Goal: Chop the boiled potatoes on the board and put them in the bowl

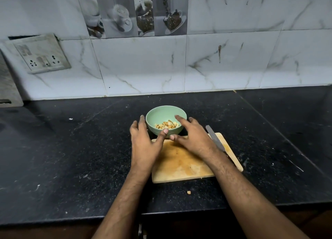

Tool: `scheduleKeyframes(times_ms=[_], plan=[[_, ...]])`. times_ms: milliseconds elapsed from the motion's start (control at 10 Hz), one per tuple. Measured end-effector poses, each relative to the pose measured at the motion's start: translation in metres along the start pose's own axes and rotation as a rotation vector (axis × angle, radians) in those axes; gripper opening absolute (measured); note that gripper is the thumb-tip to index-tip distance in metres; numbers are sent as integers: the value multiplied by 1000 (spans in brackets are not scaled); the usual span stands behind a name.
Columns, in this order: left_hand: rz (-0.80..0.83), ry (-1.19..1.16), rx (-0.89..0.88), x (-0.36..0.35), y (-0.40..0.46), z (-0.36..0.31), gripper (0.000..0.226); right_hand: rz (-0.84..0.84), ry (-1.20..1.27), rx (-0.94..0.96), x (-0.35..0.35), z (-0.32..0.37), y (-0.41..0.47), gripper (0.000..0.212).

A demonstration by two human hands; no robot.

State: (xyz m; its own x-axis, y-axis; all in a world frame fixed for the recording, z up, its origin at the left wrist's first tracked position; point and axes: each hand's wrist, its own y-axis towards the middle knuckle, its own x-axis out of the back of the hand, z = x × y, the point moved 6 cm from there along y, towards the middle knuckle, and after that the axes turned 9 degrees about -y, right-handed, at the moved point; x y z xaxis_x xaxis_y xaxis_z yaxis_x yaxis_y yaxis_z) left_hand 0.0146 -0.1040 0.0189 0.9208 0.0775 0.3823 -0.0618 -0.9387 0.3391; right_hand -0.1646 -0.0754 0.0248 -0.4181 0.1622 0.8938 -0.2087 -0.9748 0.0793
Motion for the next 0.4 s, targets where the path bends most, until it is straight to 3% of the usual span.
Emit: scheduleKeyframes(times_ms=[200,300,400], plan=[[85,-21,31,-22,23,16,75,-84,-8,-35,-4,5,16,48],[62,-58,7,-19,26,14,68,-68,-28,-54,-1,7,16,51],[-10,-36,70,-8,31,7,79,-35,-78,-90,8,10,17,73]])
